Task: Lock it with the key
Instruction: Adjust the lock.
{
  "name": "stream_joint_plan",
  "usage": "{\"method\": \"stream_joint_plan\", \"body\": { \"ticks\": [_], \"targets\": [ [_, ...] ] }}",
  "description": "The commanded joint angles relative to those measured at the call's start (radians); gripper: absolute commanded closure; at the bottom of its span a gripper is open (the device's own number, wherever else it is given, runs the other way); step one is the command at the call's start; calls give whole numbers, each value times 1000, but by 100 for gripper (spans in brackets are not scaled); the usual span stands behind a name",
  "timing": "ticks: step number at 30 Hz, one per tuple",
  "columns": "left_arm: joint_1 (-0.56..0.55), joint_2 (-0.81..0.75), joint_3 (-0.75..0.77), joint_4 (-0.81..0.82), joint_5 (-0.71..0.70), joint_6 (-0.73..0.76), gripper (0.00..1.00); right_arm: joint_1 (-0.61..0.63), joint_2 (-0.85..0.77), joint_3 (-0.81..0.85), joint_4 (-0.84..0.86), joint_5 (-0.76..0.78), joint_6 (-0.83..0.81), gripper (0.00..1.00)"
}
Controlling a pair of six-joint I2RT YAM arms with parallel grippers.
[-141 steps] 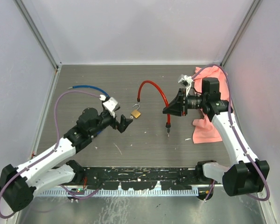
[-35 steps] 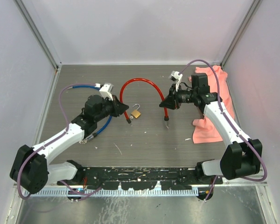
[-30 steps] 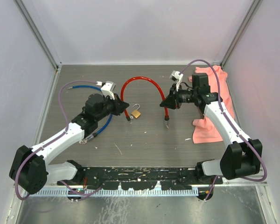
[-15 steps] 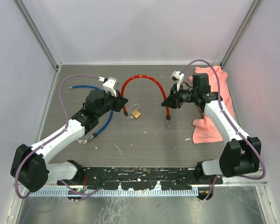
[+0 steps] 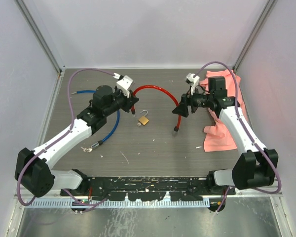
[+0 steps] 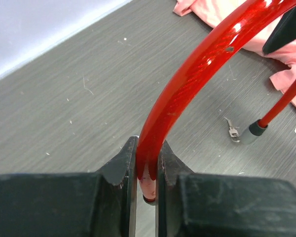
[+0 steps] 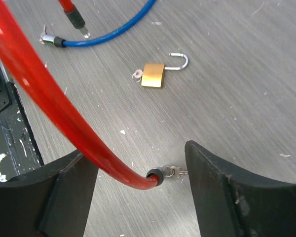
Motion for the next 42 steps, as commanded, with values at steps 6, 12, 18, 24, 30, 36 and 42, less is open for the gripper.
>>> {"method": "stream_joint_plan", "body": {
  "ticks": [6,12,18,24,30,36,42],
  "targets": [
    [-26,-45,103,25,18,164,100,-37,-193,122,-56,-302,33,18],
    [-67,-86,-10,139,-111,251,100,-122,-244,122,-89,-493,151,18],
    [-94,-75,-36,166,-192,329,100,-194,-226,25,-34,-631,368,18],
    [-100,-65,-38,193,-226,348,100,-221,-227,-45,62,-498,610,18],
    [-120,-71,-55,191,-263,379,100,-243,-291,-168,391,-355,1012,18],
    [-132,-83,-82,202,-289,394,100,-251,-323,-256,410,-197,1258,17],
    [-148,-85,-91,207,-304,409,100,-260,-335,-373,393,-159,1459,18]
  ]
}}
